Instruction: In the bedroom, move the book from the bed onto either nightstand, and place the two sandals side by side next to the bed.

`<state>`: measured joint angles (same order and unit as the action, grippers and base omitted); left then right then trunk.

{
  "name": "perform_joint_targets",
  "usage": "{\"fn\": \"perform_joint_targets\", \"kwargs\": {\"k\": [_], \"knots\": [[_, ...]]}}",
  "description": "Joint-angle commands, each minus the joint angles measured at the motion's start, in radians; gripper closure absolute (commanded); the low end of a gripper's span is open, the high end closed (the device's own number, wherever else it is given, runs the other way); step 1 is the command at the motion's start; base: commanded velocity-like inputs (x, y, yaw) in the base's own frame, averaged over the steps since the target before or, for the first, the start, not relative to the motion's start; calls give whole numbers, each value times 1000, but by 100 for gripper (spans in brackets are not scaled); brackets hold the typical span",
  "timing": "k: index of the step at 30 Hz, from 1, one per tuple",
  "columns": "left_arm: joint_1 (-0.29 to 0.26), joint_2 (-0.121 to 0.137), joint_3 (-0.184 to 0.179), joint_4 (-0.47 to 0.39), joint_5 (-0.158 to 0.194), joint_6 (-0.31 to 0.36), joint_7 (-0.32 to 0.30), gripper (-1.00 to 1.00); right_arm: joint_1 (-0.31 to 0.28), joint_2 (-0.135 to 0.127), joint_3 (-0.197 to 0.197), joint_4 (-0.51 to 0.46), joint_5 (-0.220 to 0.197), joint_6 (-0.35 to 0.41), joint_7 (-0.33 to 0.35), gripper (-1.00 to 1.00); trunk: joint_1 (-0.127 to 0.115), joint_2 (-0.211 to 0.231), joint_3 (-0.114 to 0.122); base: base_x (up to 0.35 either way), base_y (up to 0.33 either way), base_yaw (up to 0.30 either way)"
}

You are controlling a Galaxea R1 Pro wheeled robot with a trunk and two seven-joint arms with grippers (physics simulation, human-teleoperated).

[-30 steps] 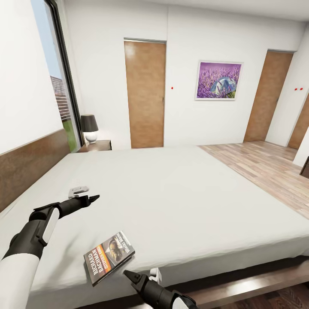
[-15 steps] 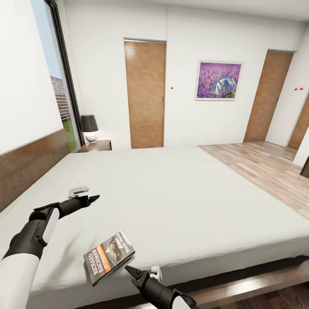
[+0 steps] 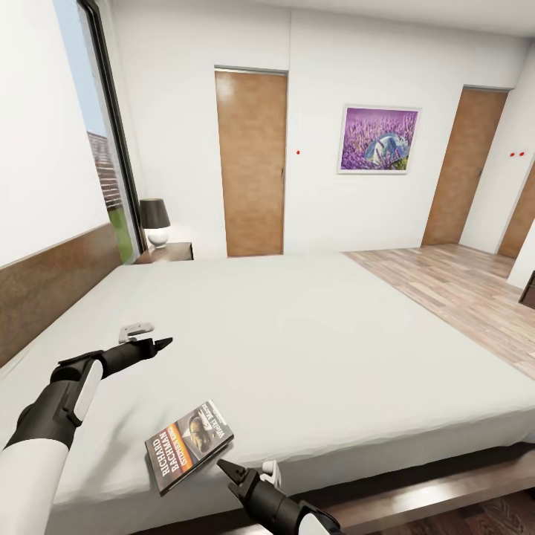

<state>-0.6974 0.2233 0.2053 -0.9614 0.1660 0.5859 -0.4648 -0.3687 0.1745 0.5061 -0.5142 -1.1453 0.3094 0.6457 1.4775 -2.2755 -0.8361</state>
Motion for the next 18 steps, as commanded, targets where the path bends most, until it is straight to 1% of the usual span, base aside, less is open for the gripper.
{"fn": "perform_joint_targets", "kwargs": {"k": [1, 5, 11, 12, 14, 18], "knots": [[0, 0, 2, -1, 6, 8, -2, -100, -1, 0, 2, 1, -9, 6, 1, -100, 0, 0, -1, 0, 0, 0], [-1, -1, 2, 0, 6, 8, -2, -100, -1, 0, 2, 2, -13, 5, 2, -100, 0, 0, -1, 0, 0, 0], [-1, -2, 2, 0, 6, 7, -2, -100, -1, 0, 2, 4, -56, 2, 2, -100, 0, 0, -1, 0, 0, 0], [-1, -2, 2, 0, 6, 7, -2, -100, -1, 0, 2, 4, -56, 2, 2, -100, 0, 0, -1, 0, 0, 0], [-1, -3, 2, 0, 6, 7, -2, -100, -1, 0, 2, 5, -67, -9, 2, -100, 0, 0, -1, 0, 0, 0], [-1, -4, 2, 0, 6, 8, -2, -100, -1, 0, 2, 8, -79, -56, 2, -100, 0, 0, -1, 0, 0, 0]]}}
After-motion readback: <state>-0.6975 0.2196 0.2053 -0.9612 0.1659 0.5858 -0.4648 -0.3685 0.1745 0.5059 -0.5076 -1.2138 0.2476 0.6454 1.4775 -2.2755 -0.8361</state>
